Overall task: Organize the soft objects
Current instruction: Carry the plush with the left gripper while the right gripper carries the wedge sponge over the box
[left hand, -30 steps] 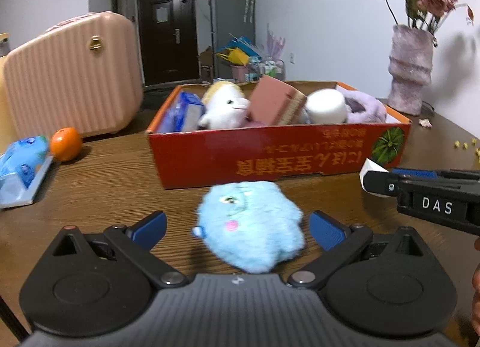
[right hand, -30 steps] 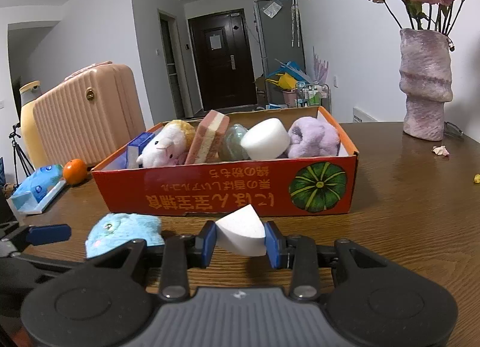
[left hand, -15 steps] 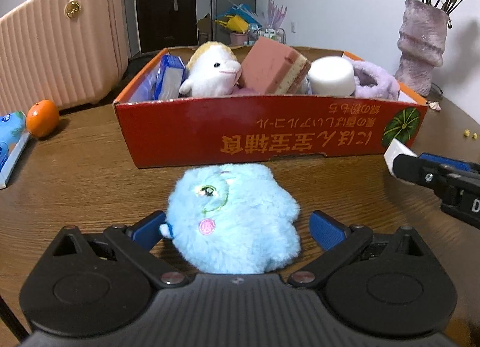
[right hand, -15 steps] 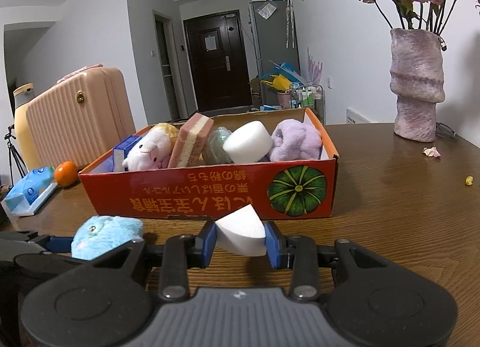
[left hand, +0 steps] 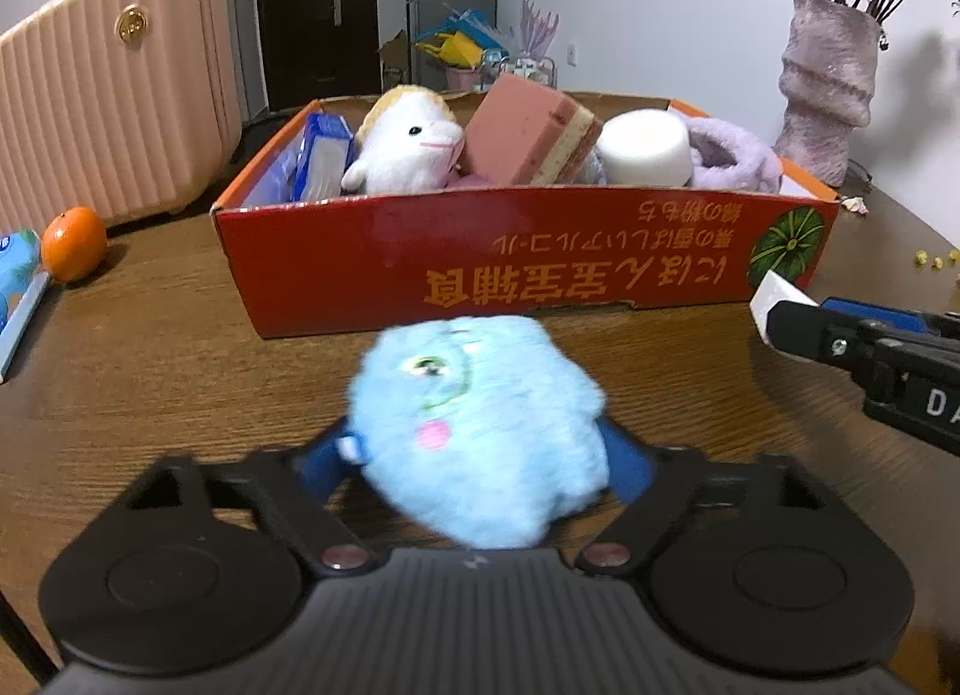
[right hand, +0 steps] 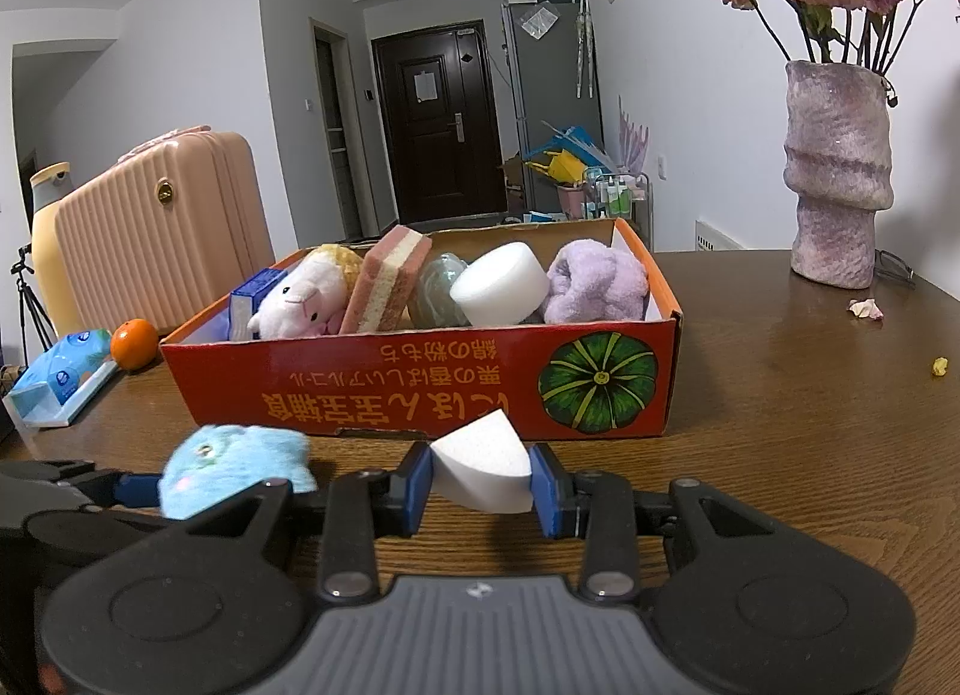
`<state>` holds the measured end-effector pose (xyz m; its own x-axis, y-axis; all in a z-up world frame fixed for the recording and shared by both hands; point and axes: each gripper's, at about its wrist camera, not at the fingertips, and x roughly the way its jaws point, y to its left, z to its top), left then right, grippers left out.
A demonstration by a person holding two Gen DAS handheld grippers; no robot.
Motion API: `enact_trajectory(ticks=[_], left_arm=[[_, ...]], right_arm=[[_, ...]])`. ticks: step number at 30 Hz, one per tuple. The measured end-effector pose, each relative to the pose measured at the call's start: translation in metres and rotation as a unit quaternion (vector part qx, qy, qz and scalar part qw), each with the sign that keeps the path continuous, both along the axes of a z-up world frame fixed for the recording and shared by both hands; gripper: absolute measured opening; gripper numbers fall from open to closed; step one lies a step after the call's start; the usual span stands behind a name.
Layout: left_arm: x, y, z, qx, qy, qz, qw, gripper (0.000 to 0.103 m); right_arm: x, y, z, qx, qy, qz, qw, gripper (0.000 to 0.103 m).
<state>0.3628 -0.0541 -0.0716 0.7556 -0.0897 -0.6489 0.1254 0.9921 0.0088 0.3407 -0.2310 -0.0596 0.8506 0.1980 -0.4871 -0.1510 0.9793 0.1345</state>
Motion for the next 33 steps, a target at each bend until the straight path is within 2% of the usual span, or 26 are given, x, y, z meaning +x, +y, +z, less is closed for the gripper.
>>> enact_trajectory(ticks=[7, 13, 21, 33], left_arm=[[-0.002, 0.001, 0.004, -0.008, -0.009, -0.004, 0.9999, 0.074], [-0.015, 0.003, 0.018, -0.014, -0.051, -0.001, 0.9986, 0.074], [-0.025, 0.005, 0.04, -0.025, -0.107, 0.006, 0.9939, 0.074], [-0.008, 0.01, 0.061, -0.051, -0.141, 0.039, 0.9879, 0.074]], right_arm=[[-0.002, 0.001, 0.001, -0.004, -0.007, 0.003, 1.0, 0.035], [-0.006, 0.001, 0.004, -0.003, -0.022, 0.004, 1.0, 0.035], [-0.012, 0.008, 0.01, -0.025, -0.075, 0.001, 0.997, 0.035], [0.01, 0.01, 0.015, -0.049, -0.117, -0.023, 0.992, 0.036]])
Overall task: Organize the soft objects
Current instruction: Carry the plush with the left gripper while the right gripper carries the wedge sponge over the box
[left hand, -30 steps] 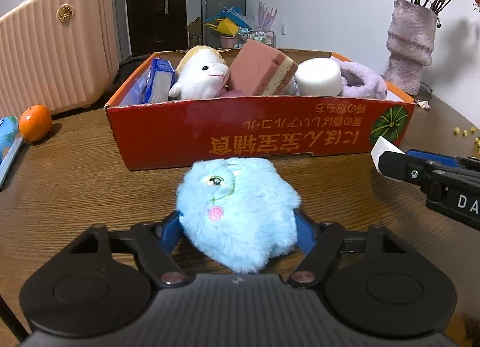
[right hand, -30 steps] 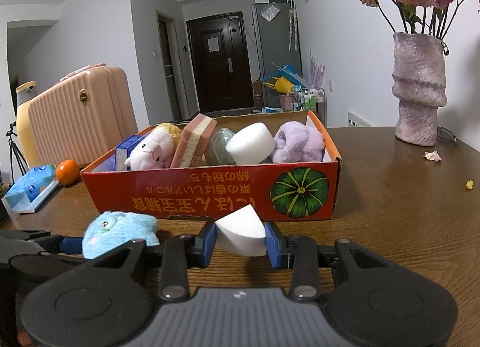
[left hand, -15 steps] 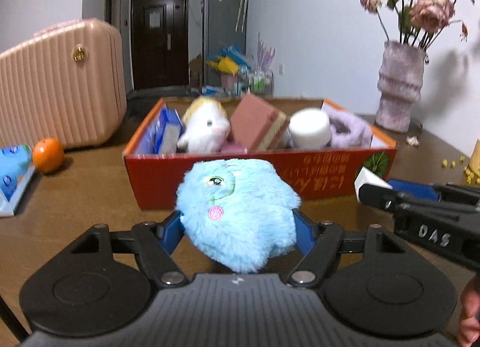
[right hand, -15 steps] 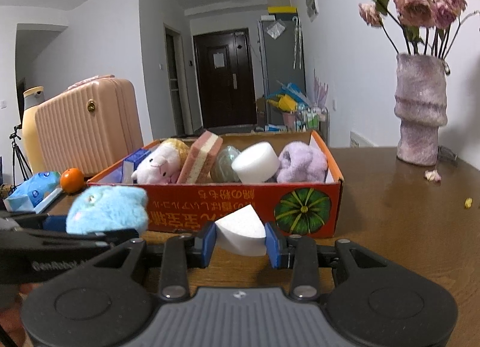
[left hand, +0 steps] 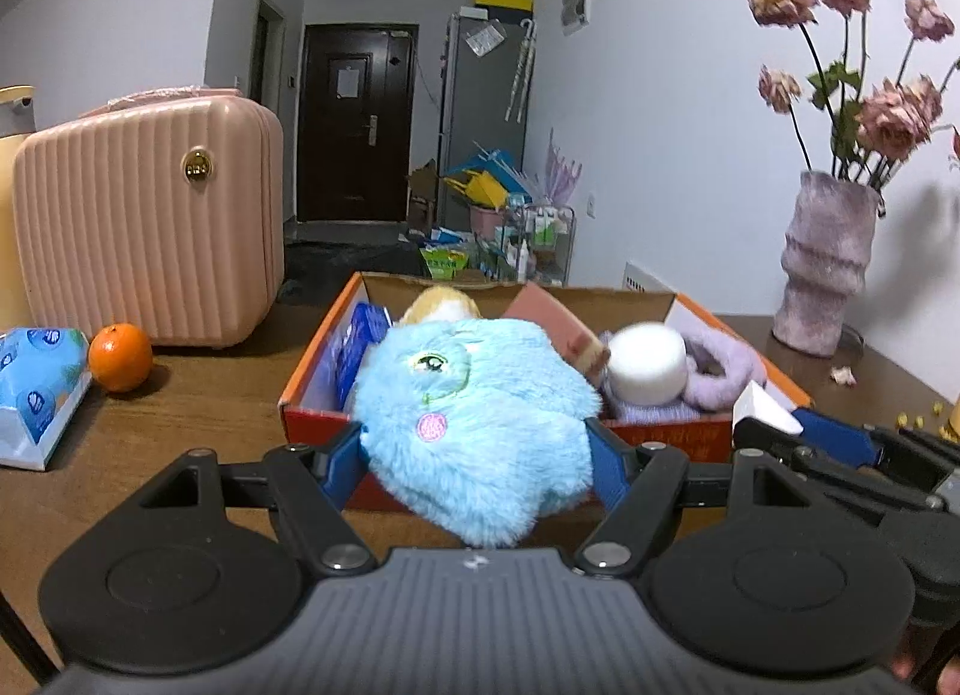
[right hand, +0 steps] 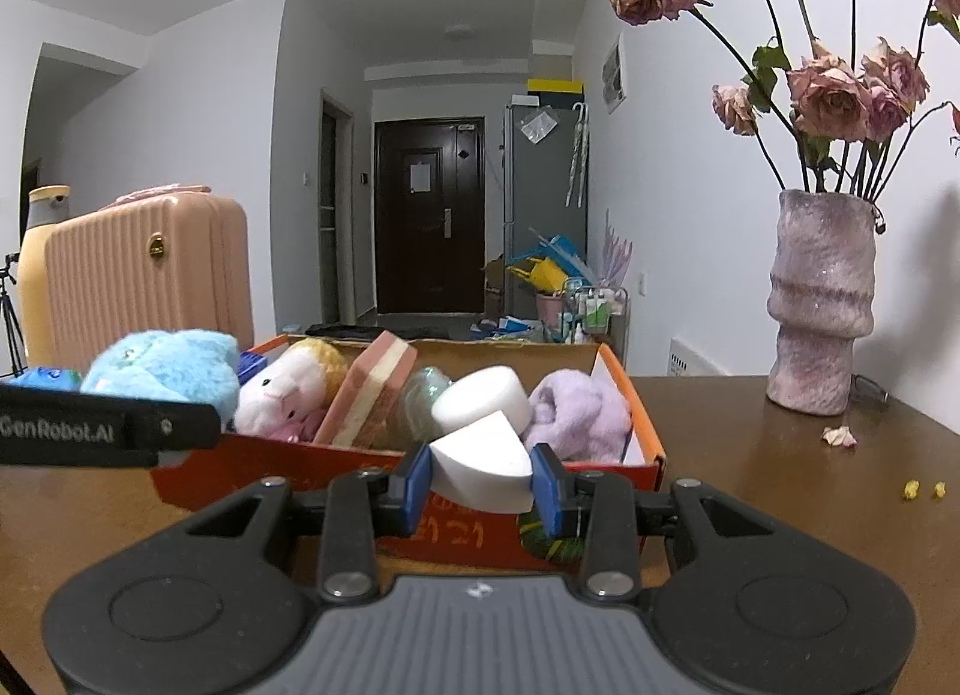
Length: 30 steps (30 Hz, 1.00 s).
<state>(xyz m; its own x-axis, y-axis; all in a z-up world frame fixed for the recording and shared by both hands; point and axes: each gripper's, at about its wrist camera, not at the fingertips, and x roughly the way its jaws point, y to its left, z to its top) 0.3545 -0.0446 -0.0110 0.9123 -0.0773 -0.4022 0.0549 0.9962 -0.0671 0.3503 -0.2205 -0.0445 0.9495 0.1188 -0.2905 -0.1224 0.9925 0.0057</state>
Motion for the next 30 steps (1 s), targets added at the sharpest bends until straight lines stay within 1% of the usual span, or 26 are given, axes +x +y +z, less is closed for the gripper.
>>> enact_trajectory(ticks=[12, 30], left_arm=[[0.033, -0.012, 0.004, -0.01, -0.016, 0.01, 0.9998, 0.074], [0.092, -0.012, 0.003, -0.024, -0.02, 0.029, 0.9991, 0.074]], right_arm=[[0.037, 0.0, 0.003, -0.005, -0.02, 0.0, 1.0, 0.036], [0.095, -0.001, 0.003, -0.01, -0.04, -0.003, 0.999, 0.036]])
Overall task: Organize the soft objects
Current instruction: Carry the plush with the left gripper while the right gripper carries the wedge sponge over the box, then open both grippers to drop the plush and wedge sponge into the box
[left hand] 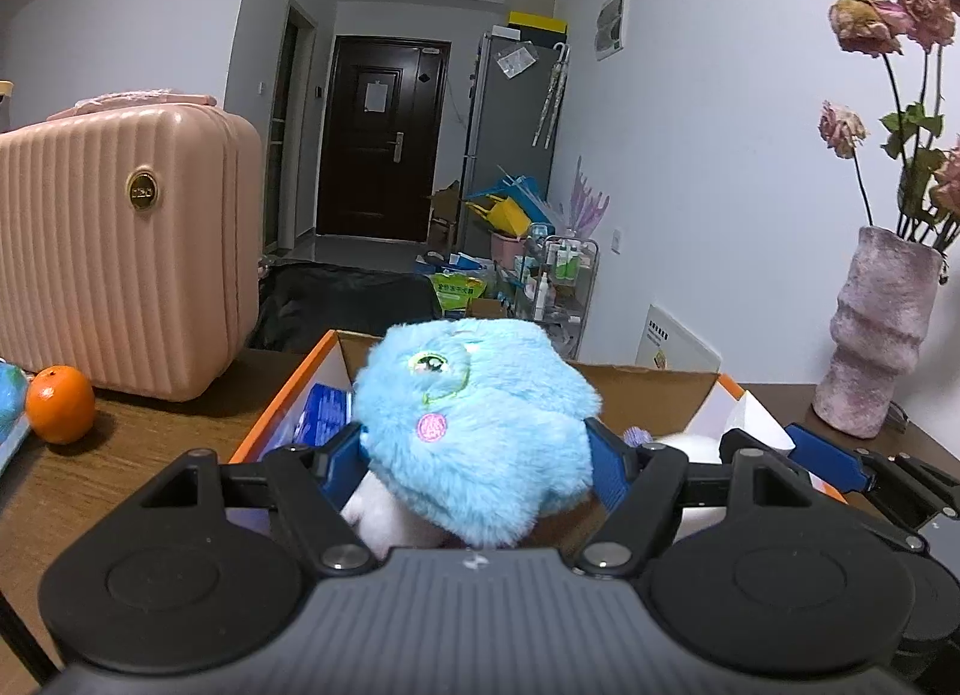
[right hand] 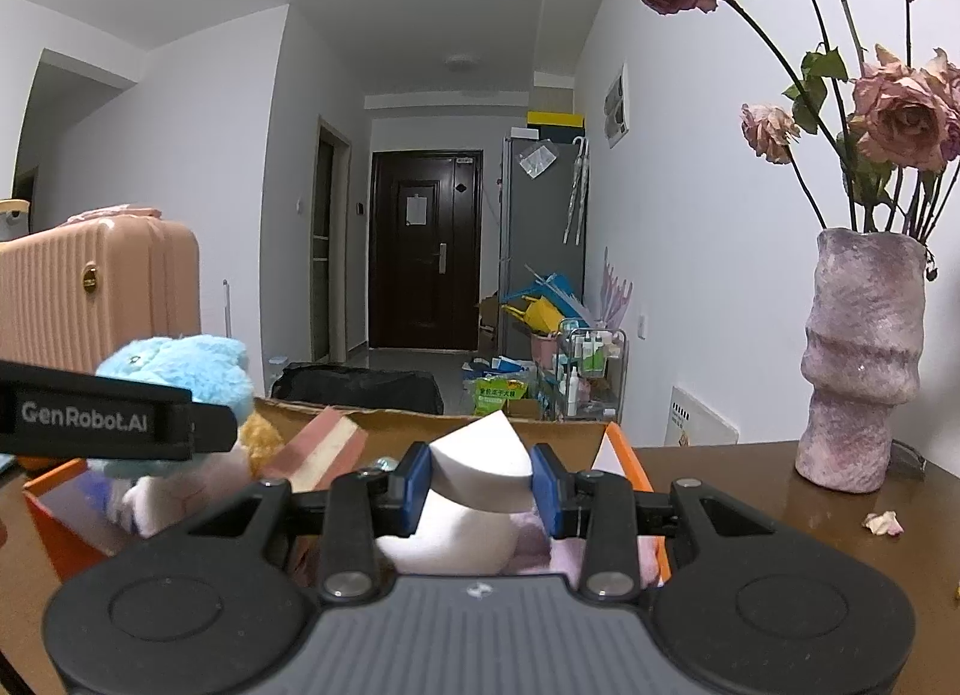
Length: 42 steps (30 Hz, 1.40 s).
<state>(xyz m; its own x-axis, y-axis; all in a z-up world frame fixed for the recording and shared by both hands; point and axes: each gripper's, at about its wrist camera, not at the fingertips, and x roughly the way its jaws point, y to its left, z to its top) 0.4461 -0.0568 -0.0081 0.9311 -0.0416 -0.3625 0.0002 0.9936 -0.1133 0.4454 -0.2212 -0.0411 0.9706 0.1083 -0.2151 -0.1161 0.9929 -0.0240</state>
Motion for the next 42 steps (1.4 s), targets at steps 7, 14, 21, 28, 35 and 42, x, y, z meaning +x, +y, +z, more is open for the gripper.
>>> enact_trajectory(ticks=[7, 14, 21, 28, 35, 42], left_arm=[[0.019, -0.002, 0.0, 0.001, -0.006, 0.004, 1.0, 0.074], [0.04, -0.004, -0.002, 0.001, -0.007, 0.004, 1.0, 0.075], [0.057, -0.003, -0.008, 0.009, -0.002, 0.022, 0.9997, 0.075], [0.058, -0.005, -0.011, 0.015, -0.004, 0.027, 0.9995, 0.077], [0.046, -0.006, -0.008, 0.02, -0.033, 0.059, 0.9975, 0.103], [0.043, -0.002, -0.006, 0.02, -0.043, 0.092, 0.9946, 0.103]], right_arm=[[0.018, -0.001, 0.001, 0.001, -0.007, -0.001, 1.0, 0.036], [0.034, 0.002, 0.001, 0.004, -0.013, 0.004, 1.0, 0.036], [0.042, 0.004, 0.0, -0.008, -0.023, 0.011, 1.0, 0.036], [0.044, 0.003, -0.001, -0.007, -0.019, 0.012, 1.0, 0.039], [0.044, -0.003, 0.001, 0.002, -0.019, 0.0, 1.0, 0.071], [0.036, -0.007, 0.003, 0.011, -0.036, -0.011, 0.999, 0.103]])
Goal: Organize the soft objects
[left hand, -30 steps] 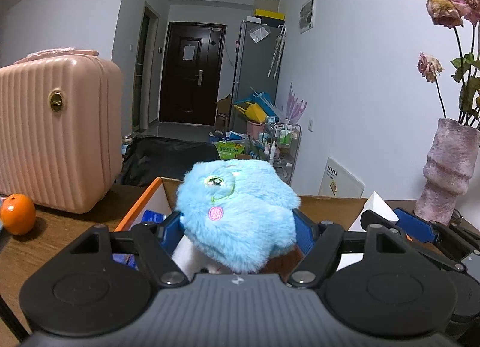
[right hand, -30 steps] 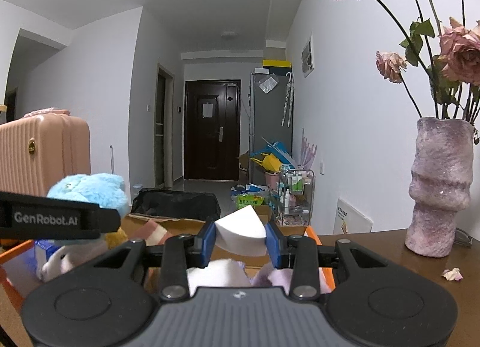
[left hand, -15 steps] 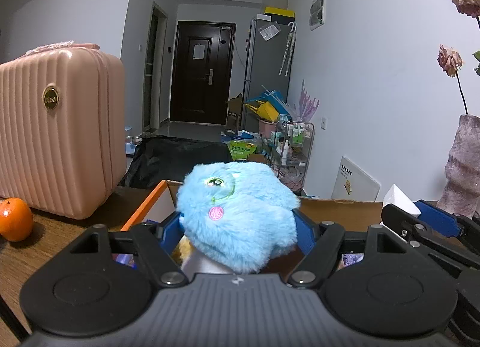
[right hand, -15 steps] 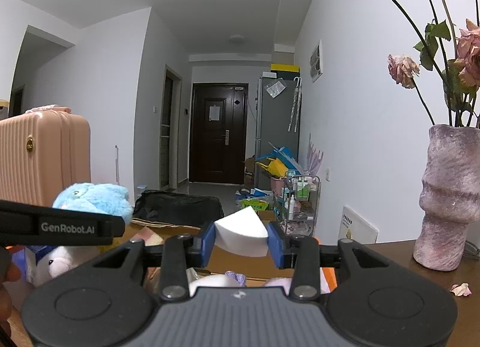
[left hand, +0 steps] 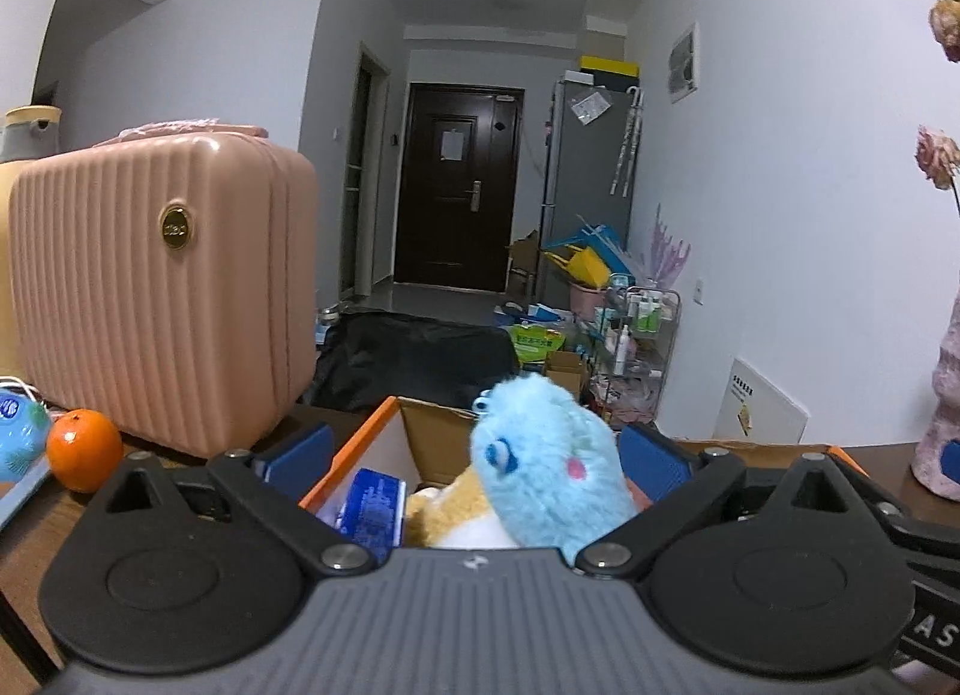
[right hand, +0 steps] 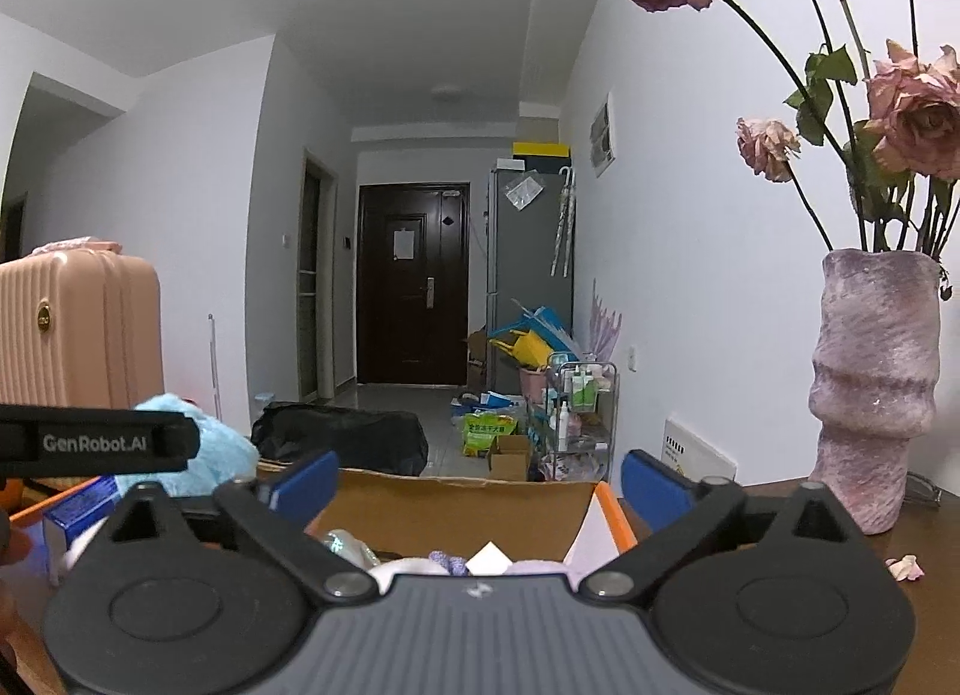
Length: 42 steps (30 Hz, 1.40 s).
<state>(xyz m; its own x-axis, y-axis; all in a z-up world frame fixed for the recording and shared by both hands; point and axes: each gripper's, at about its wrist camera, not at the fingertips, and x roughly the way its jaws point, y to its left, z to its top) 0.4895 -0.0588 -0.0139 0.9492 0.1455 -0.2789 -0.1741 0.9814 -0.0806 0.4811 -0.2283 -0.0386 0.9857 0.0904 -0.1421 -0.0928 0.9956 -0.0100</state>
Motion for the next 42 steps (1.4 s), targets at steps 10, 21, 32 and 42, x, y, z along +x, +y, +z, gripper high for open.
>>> enact_trajectory(ticks=[10, 21, 32, 42], left_arm=[[-0.003, 0.008, 0.001, -0.006, 0.002, 0.012, 0.9999, 0.103], [-0.04, 0.012, 0.003, 0.007, 0.0, 0.004, 1.0, 0.103], [-0.103, 0.018, 0.001, 0.023, 0.012, -0.015, 0.9995, 0.103], [-0.169, 0.027, 0.001, 0.032, 0.023, -0.031, 0.9988, 0.103]], right_arm=[[-0.011, -0.003, 0.0, -0.002, 0.005, -0.009, 1.0, 0.103], [-0.053, -0.001, 0.002, -0.004, -0.002, -0.021, 1.0, 0.103], [-0.107, -0.001, 0.003, -0.004, 0.006, -0.027, 1.0, 0.103], [-0.177, 0.003, 0.003, -0.011, 0.02, -0.017, 1.0, 0.103]])
